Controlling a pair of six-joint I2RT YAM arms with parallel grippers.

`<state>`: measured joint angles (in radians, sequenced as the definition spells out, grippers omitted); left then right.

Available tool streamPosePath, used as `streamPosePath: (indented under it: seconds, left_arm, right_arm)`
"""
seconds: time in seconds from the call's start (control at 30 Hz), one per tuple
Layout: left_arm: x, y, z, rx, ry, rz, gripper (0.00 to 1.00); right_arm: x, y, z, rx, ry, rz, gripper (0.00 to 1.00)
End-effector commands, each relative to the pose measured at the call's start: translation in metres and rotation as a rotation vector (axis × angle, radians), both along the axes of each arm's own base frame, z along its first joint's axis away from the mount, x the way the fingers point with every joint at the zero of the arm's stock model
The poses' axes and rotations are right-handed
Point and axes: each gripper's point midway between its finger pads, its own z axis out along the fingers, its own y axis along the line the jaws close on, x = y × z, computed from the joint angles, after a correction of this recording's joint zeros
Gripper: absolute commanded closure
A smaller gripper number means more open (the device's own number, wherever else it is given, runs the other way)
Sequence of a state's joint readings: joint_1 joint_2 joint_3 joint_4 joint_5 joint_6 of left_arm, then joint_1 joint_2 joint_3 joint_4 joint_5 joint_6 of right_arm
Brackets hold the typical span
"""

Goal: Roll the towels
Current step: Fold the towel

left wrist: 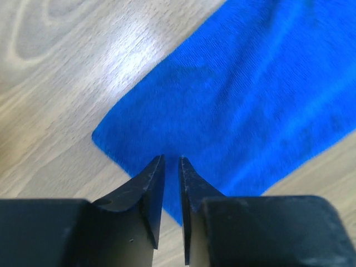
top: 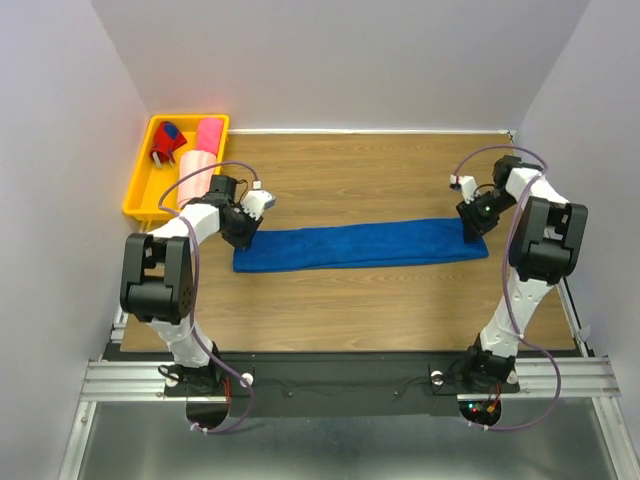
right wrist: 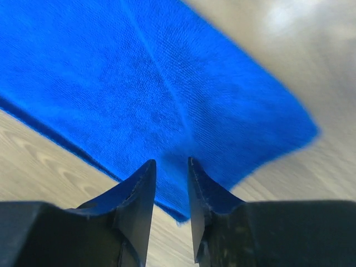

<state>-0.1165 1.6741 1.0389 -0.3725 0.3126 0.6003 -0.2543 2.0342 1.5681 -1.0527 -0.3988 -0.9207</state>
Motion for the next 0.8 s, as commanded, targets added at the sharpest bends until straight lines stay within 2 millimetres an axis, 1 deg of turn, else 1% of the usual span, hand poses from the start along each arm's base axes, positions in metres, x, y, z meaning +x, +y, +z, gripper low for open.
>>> streamPosePath:
  seconds: [0.0,0.03,0.07,0.1,0.13,0.17,0.2,0.23,0.27,0.33,0.37,0.4,0.43,0.47,0.5,0.57,0.6,0.63,0.67,0.73,0.77]
  left_arm:
    - [0.026,-0.004,0.002,-0.012,-0.021,0.082,0.73]
    - [0.030,-0.003,-0.001,0.000,-0.017,0.090,0.73]
    - [0.040,-0.004,-0.006,0.002,-0.012,0.106,0.74]
    - [0.047,-0.004,-0.007,0.005,-0.017,0.113,0.75]
    - [0.054,-0.003,-0.009,0.014,-0.018,0.119,0.75]
    - [0.072,-0.005,-0.010,0.017,-0.031,0.128,0.76]
    - [0.082,-0.007,-0.011,0.021,-0.041,0.131,0.76]
    - [0.094,-0.007,-0.010,0.022,-0.054,0.140,0.76]
    - [0.120,-0.012,-0.008,0.014,-0.077,0.145,0.76]
    - [0.148,-0.017,-0.002,0.000,-0.103,0.154,0.75]
    - [0.175,-0.023,0.010,-0.014,-0.140,0.157,0.74]
    - [0.197,-0.029,0.026,-0.045,-0.175,0.163,0.70]
    - [0.194,-0.029,0.025,-0.048,-0.160,0.165,0.68]
    - [0.202,-0.033,0.031,-0.063,-0.174,0.163,0.67]
    - [0.218,-0.036,0.058,-0.084,-0.232,0.165,0.65]
    - [0.221,-0.040,0.079,-0.112,-0.258,0.170,0.64]
    - [0.217,-0.043,0.095,-0.130,-0.275,0.164,0.63]
    - [0.210,-0.048,0.099,-0.147,-0.271,0.154,0.62]
    - [0.192,-0.058,0.103,-0.172,-0.258,0.128,0.59]
    - [0.170,-0.071,0.101,-0.183,-0.235,0.097,0.58]
    - [0.151,-0.083,0.094,-0.184,-0.221,0.084,0.58]
  right_arm:
    - [-0.016,-0.013,-0.029,-0.097,0.058,0.002,0.66]
    - [-0.024,-0.013,-0.033,-0.107,0.076,0.009,0.66]
    - [-0.031,-0.015,-0.030,-0.122,0.075,0.028,0.67]
    - [-0.038,-0.014,-0.031,-0.126,0.085,0.039,0.68]
    - [-0.059,-0.011,-0.039,-0.126,0.131,0.054,0.68]
    - [-0.066,-0.010,-0.032,-0.136,0.118,0.083,0.68]
    - [-0.079,-0.007,-0.033,-0.136,0.139,0.103,0.69]
    - [-0.104,0.000,-0.040,-0.125,0.192,0.132,0.69]
    - [-0.118,0.007,-0.033,-0.124,0.193,0.186,0.69]
    - [-0.139,0.024,-0.026,-0.096,0.207,0.254,0.69]
    - [-0.164,0.041,-0.021,-0.029,0.262,0.295,0.68]
    - [-0.171,0.065,-0.002,0.029,0.235,0.388,0.66]
    - [-0.177,0.072,0.006,0.068,0.239,0.383,0.65]
    - [-0.167,0.078,0.020,0.090,0.188,0.399,0.64]
    - [-0.159,0.084,0.031,0.112,0.157,0.396,0.64]
    - [-0.145,0.093,0.049,0.164,0.126,0.378,0.63]
    - [-0.121,0.094,0.066,0.158,0.062,0.353,0.63]
    - [-0.111,0.095,0.069,0.163,0.048,0.339,0.62]
    - [-0.093,0.096,0.073,0.169,0.024,0.308,0.61]
    - [-0.076,0.096,0.068,0.168,0.020,0.266,0.61]
    - [-0.066,0.094,0.056,0.162,0.031,0.247,0.61]
